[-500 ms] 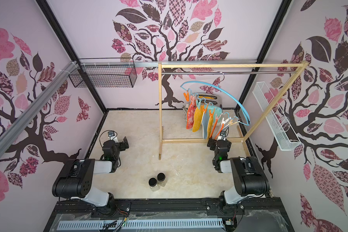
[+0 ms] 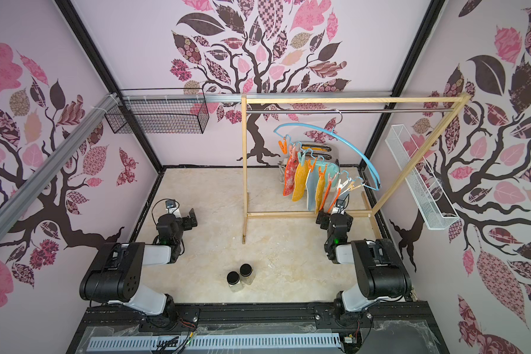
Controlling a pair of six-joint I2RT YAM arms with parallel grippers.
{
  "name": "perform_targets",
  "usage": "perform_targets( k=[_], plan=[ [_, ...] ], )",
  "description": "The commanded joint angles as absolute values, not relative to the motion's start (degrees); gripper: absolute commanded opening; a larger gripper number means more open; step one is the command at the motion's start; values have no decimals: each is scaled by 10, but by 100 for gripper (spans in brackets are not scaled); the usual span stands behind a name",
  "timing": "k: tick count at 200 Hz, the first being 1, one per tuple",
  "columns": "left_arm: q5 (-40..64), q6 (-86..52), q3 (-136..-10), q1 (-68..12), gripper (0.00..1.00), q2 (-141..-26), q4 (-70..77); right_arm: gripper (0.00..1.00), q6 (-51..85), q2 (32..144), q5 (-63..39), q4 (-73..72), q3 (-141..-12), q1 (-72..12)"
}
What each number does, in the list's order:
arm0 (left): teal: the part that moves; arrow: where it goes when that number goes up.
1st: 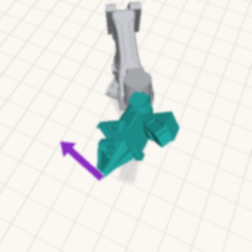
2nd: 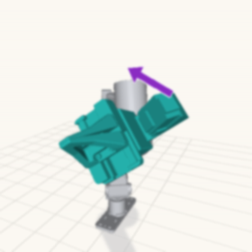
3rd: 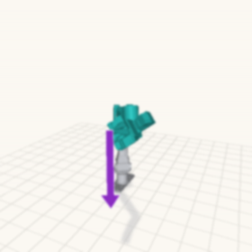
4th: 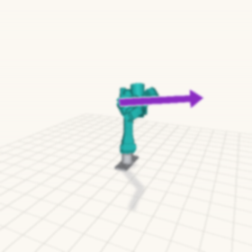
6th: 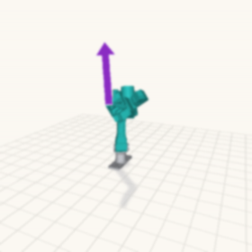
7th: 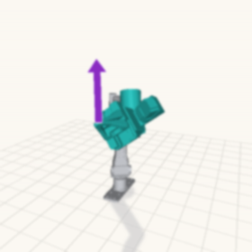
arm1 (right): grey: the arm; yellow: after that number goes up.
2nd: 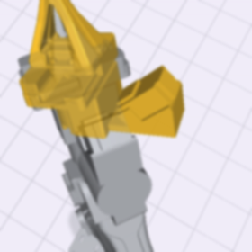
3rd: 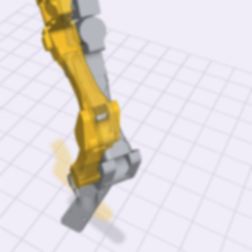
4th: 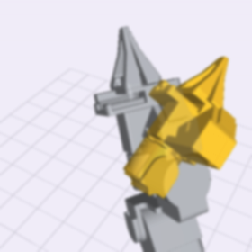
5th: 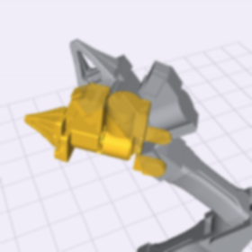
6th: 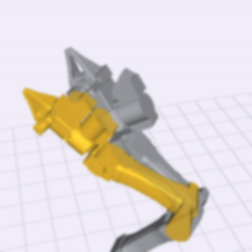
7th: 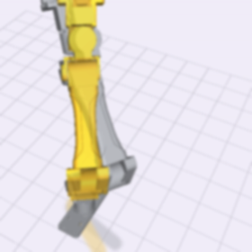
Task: Take the shoe insoles off the hanger
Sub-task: Move the clothesline to the center of the board.
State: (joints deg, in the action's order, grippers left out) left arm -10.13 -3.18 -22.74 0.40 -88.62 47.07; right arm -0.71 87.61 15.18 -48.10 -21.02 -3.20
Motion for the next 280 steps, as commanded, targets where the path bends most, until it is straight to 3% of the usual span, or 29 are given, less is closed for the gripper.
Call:
perform_targets(
  k=[1, 197, 229, 258, 280],
  plan=[
    [-97, -29, -227, 6, 98, -885, 480, 99, -11, 890, 157, -490, -232, -36],
    [-121, -14, -224, -8, 98, -881, 496, 99, -11, 890, 156, -489, -234, -36],
    [-185, 29, -281, -65, 98, -827, 345, 99, -17, 886, 155, -492, -234, -37],
    [-189, 21, -276, -71, 98, -785, 318, 100, -32, 814, 154, -327, -287, -56],
    [-224, -71, -312, -69, 98, -748, 220, 99, 34, 764, 155, -201, -322, -57]
  ],
)
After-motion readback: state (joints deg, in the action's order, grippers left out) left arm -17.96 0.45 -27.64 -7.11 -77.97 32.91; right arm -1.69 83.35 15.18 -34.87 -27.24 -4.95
